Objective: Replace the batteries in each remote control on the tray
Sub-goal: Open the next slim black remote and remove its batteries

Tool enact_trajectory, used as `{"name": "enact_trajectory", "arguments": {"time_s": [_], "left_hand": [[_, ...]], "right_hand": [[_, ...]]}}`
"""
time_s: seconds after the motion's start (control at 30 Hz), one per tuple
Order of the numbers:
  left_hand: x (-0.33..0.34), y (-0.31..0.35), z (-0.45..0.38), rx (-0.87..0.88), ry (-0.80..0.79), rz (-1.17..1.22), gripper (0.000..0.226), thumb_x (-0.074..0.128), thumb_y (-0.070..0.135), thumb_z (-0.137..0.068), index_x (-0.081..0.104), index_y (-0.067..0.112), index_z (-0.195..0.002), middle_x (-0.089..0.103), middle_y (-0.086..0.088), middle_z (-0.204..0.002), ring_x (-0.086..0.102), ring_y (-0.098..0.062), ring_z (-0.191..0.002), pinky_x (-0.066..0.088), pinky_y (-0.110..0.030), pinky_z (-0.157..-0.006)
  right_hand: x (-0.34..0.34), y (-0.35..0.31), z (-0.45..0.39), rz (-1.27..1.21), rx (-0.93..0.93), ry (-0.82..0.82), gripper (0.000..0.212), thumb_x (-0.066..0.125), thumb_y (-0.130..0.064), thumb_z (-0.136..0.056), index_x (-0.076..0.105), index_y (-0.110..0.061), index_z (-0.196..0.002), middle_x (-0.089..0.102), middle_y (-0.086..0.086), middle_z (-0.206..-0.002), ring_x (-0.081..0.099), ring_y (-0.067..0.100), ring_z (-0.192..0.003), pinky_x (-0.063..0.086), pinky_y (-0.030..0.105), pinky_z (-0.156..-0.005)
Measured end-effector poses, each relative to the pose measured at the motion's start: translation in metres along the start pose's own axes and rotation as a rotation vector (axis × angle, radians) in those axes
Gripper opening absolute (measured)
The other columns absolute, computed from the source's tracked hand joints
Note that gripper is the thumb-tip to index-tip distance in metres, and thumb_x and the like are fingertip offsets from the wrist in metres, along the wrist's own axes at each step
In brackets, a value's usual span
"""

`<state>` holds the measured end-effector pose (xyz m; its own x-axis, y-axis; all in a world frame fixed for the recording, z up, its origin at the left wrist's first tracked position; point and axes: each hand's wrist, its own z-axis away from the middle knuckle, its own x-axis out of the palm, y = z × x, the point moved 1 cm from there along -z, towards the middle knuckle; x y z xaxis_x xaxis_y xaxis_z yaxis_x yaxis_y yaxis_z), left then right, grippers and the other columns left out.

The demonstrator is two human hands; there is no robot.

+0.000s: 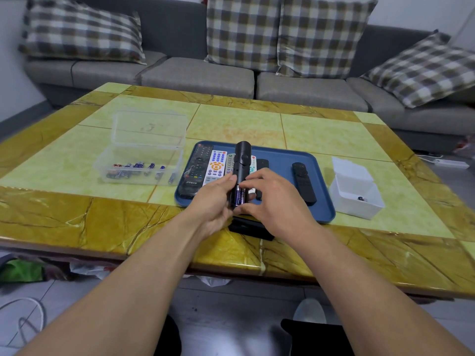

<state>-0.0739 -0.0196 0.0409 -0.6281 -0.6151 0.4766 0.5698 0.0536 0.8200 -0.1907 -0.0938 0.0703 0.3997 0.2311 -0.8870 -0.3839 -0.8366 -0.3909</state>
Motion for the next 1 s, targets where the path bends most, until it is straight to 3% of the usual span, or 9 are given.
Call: {"name": "enact_trajectory", "arguments": {"time_s": [0.17, 0.4, 0.5, 0.57, 0.67, 0.83, 0.93, 1.0], "left_hand": [[0.002, -0.002, 0.001, -0.007, 0.001, -0.039, 0.033, 0.045, 0.015, -0.106, 0.055, 0.006, -0.136, 0.076, -0.005, -0.082, 0.075, -0.023, -0.071, 0.048, -0.023, -0.042], [0.002, -0.004, -0.002, -0.047, 0.033, -0.031, 0.032, 0.046, 0.016, -0.106, 0.057, 0.008, -0.135, 0.075, -0.009, -0.089, 0.073, -0.021, -0.07, 0.05, -0.026, -0.043], [0.004, -0.004, -0.001, -0.066, 0.018, -0.017, 0.031, 0.045, 0.016, -0.106, 0.058, 0.004, -0.133, 0.075, -0.013, -0.094, 0.065, -0.023, -0.07, 0.053, -0.03, -0.055], [0.005, -0.005, -0.001, -0.081, 0.015, 0.003, 0.035, 0.045, 0.015, -0.106, 0.054, 0.005, -0.138, 0.073, -0.016, -0.104, 0.06, -0.022, -0.07, 0.057, -0.03, -0.056], [0.008, -0.004, -0.001, -0.088, 0.014, 0.041, 0.032, 0.043, 0.014, -0.107, 0.057, 0.004, -0.133, 0.074, -0.013, -0.091, 0.068, -0.018, -0.064, 0.057, -0.027, -0.053], [0.008, -0.004, -0.001, -0.084, 0.031, 0.056, 0.027, 0.044, 0.014, -0.107, 0.062, 0.004, -0.125, 0.074, -0.014, -0.095, 0.07, -0.022, -0.076, 0.058, -0.03, -0.054], [0.006, -0.002, -0.002, -0.057, 0.013, 0.048, 0.025, 0.043, 0.014, -0.107, 0.066, 0.004, -0.111, 0.076, -0.012, -0.085, 0.071, -0.024, -0.08, 0.063, -0.04, -0.069], [0.005, -0.002, -0.003, -0.048, 0.002, 0.019, 0.026, 0.044, 0.016, -0.107, 0.067, 0.005, -0.109, 0.076, -0.01, -0.08, 0.071, -0.025, -0.079, 0.059, -0.044, -0.083]], "right_hand": [[-0.001, -0.001, 0.0, -0.017, 0.019, 0.012, 0.044, 0.083, -0.041, -0.075, 0.071, -0.026, -0.114, 0.058, -0.01, -0.111, 0.054, 0.009, -0.101, 0.046, 0.026, -0.088], [-0.001, 0.0, -0.001, -0.07, 0.068, 0.002, 0.041, 0.086, -0.04, -0.071, 0.07, -0.028, -0.107, 0.057, -0.01, -0.102, 0.058, 0.011, -0.089, 0.049, 0.027, -0.079], [0.001, -0.001, -0.001, -0.141, 0.107, 0.057, 0.043, 0.086, -0.043, -0.071, 0.07, -0.028, -0.108, 0.056, -0.013, -0.098, 0.054, 0.004, -0.082, 0.045, 0.019, -0.074], [0.004, -0.001, -0.001, -0.186, 0.136, 0.098, 0.042, 0.086, -0.04, -0.071, 0.071, -0.029, -0.108, 0.055, -0.012, -0.094, 0.053, 0.004, -0.076, 0.045, 0.02, -0.071], [0.007, -0.002, 0.001, -0.221, 0.16, 0.145, 0.043, 0.087, -0.038, -0.071, 0.074, -0.031, -0.111, 0.059, -0.007, -0.089, 0.056, 0.007, -0.073, 0.051, 0.025, -0.073], [0.011, -0.001, 0.005, -0.403, 0.267, 0.156, 0.03, 0.088, -0.028, -0.072, 0.068, -0.028, -0.094, 0.067, -0.011, -0.079, 0.061, 0.004, -0.069, 0.051, 0.018, -0.063], [0.009, 0.001, 0.008, -0.537, 0.272, 0.197, 0.023, 0.076, -0.021, -0.087, 0.059, -0.028, -0.101, 0.073, -0.013, -0.085, 0.065, 0.0, -0.075, 0.047, 0.011, -0.061], [0.003, 0.001, 0.006, -0.722, 0.343, 0.238, 0.02, 0.066, -0.02, -0.095, 0.055, -0.028, -0.109, 0.075, -0.01, -0.094, 0.069, 0.003, -0.083, 0.05, 0.012, -0.072]]}}
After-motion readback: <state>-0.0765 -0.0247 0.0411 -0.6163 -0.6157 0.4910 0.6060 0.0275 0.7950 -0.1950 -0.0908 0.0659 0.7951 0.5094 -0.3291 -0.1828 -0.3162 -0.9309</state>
